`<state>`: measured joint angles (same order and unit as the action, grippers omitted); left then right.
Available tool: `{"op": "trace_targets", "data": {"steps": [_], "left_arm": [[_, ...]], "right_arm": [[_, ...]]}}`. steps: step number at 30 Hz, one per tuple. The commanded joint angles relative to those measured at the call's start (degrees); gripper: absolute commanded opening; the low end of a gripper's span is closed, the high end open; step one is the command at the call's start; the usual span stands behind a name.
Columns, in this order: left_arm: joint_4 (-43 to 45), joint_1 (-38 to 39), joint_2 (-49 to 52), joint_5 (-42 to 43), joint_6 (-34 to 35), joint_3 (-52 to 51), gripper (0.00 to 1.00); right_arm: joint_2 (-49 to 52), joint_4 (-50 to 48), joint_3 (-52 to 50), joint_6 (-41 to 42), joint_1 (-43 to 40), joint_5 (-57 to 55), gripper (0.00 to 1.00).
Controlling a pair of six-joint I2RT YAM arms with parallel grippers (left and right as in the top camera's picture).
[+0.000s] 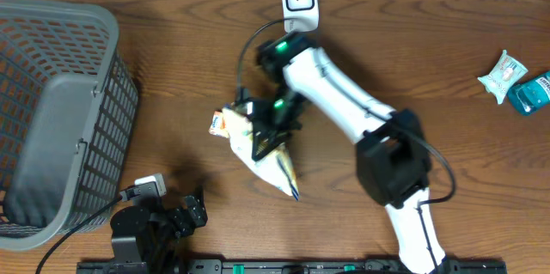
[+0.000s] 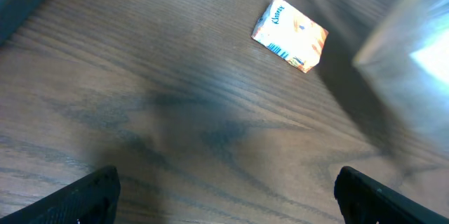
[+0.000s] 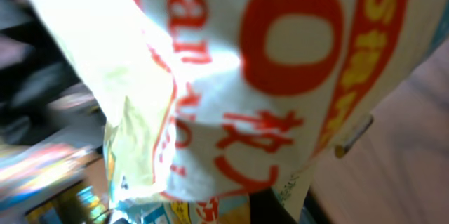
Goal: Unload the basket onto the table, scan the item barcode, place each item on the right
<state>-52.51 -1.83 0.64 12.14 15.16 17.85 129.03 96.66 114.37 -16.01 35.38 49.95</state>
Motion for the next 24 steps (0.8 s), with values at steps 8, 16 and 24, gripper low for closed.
{"op": "trace_targets", "data": {"steps": [8,16,24], "left_arm": [[-0.2,-0.2,-0.04,0.72,-0.52,-0.28,0.98],[-0.2,-0.2,-0.04,0.72,-0.52,-0.28,0.98],[-0.2,-0.2,-0.04,0.72,-0.52,-0.28,0.98]], "right_arm": [[-1.97,0.85,0.11,-1.14,-6.86,28.94,0.01],[-1.99,0.85,0.11,-9.84,-6.99,29.55,0.01],[-2.03,0.85,0.0,-36.83,-6.03,18.43,0.01]]}}
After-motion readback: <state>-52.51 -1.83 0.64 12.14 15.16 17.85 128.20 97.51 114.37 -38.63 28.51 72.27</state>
